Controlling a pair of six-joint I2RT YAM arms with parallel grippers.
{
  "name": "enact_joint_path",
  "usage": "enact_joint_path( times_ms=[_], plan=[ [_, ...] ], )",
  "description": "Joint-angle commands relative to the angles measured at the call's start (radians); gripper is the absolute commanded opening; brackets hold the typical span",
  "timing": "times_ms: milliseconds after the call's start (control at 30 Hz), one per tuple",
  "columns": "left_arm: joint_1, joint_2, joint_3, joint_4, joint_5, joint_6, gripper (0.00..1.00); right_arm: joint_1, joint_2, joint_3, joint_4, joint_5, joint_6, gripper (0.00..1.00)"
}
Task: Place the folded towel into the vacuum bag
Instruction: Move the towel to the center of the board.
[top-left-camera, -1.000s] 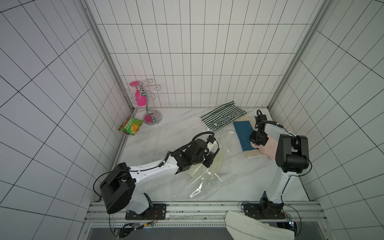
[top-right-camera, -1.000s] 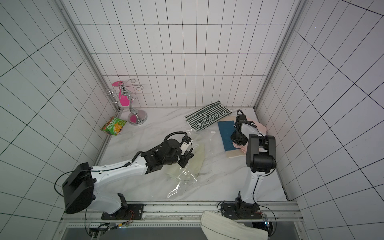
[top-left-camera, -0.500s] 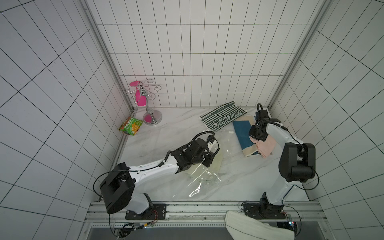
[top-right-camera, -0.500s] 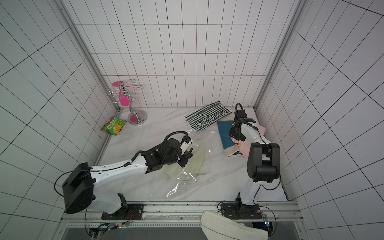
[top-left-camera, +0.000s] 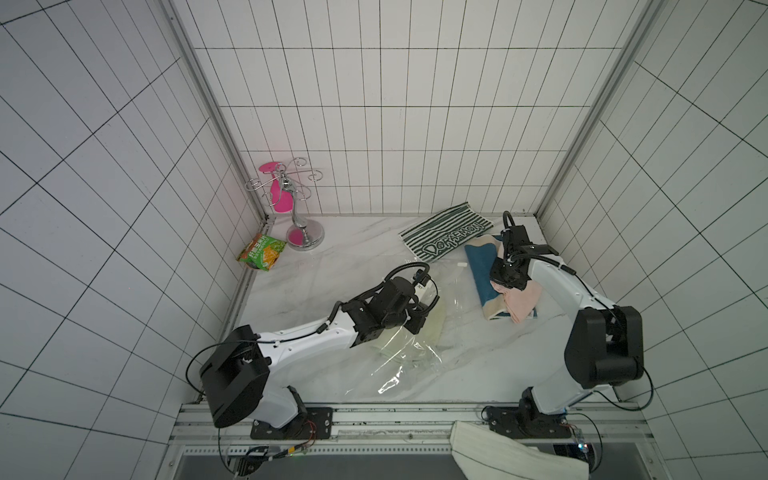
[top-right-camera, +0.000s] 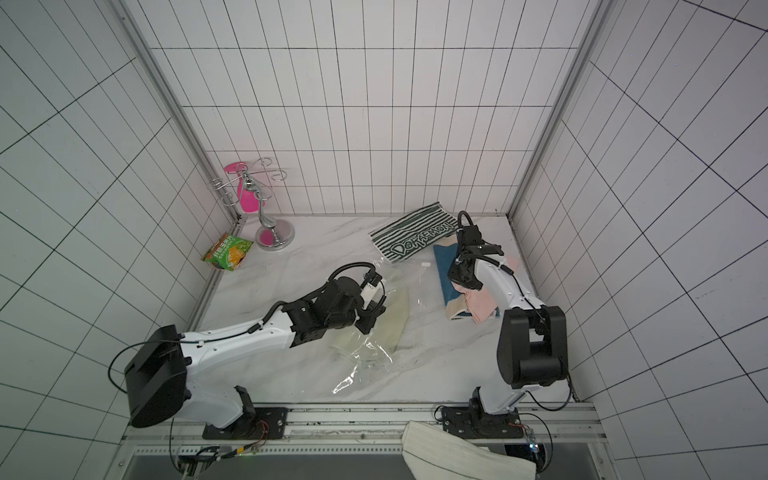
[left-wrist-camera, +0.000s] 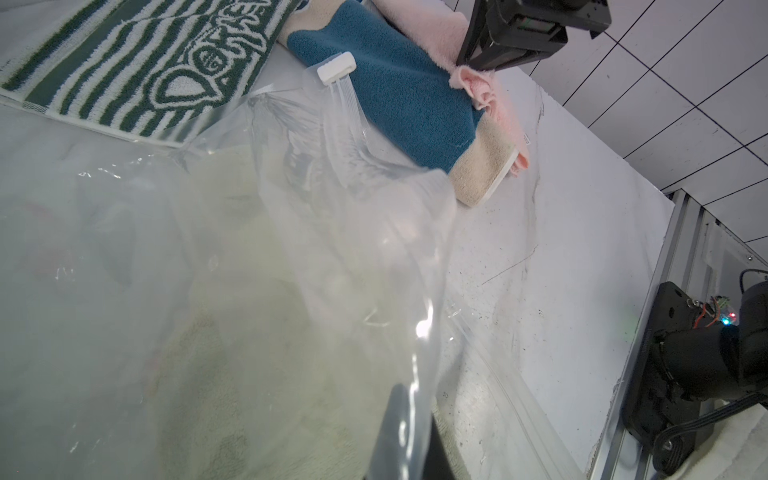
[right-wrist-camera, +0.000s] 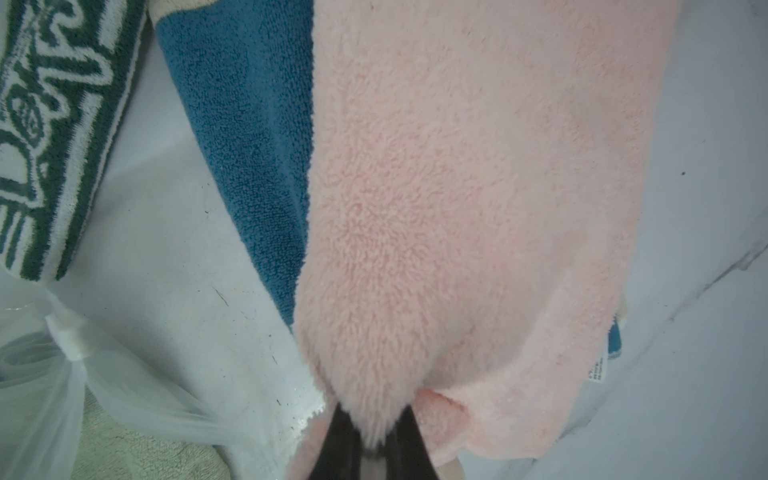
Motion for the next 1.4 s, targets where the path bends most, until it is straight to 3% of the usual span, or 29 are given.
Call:
enact_joint_path(
  times_ms=[0,500,633,800,900,967,1033,1200,1367],
  plan=[
    [-0.001,-0.026,0.011,0.004,-0.024,0.021,0.0,0.016,-0.039,-0.041,-0.037,0.003,-0.013,0.0],
    [0.0,-0.046,-0.012,0.02,-0.034,0.029,0.0,0.196,-0.154,-0.197,-0.058,-0.021,0.06,0.0],
    [-0.001,-0.049,-0.019,0.032,-0.028,0.019,0.0,0.21,-0.111,-0.233,-0.014,-0.029,0.08,0.01],
    [0.0,-0.062,-0.037,0.047,-0.029,0.022,0.0,0.21,-0.046,-0.224,-0.013,-0.078,0.062,0.16],
    [0.0,-0.071,-0.047,0.049,-0.038,0.026,0.0,0.212,-0.068,-0.24,-0.014,-0.121,0.037,0.39],
    [0.001,-0.076,-0.055,0.059,-0.044,0.031,0.0,0.212,-0.104,-0.239,-0.049,-0.126,0.028,0.62],
    [0.001,-0.079,-0.06,0.062,-0.045,0.039,0.0,0.203,-0.144,-0.223,-0.082,-0.125,0.019,0.71],
    [0.003,-0.072,-0.066,0.084,-0.024,0.053,0.0,0.125,-0.196,-0.152,-0.136,-0.099,0.032,0.74],
    [0.004,-0.088,-0.08,0.102,-0.009,0.05,0.0,0.073,-0.052,-0.055,-0.101,-0.027,0.032,0.74]
  ],
)
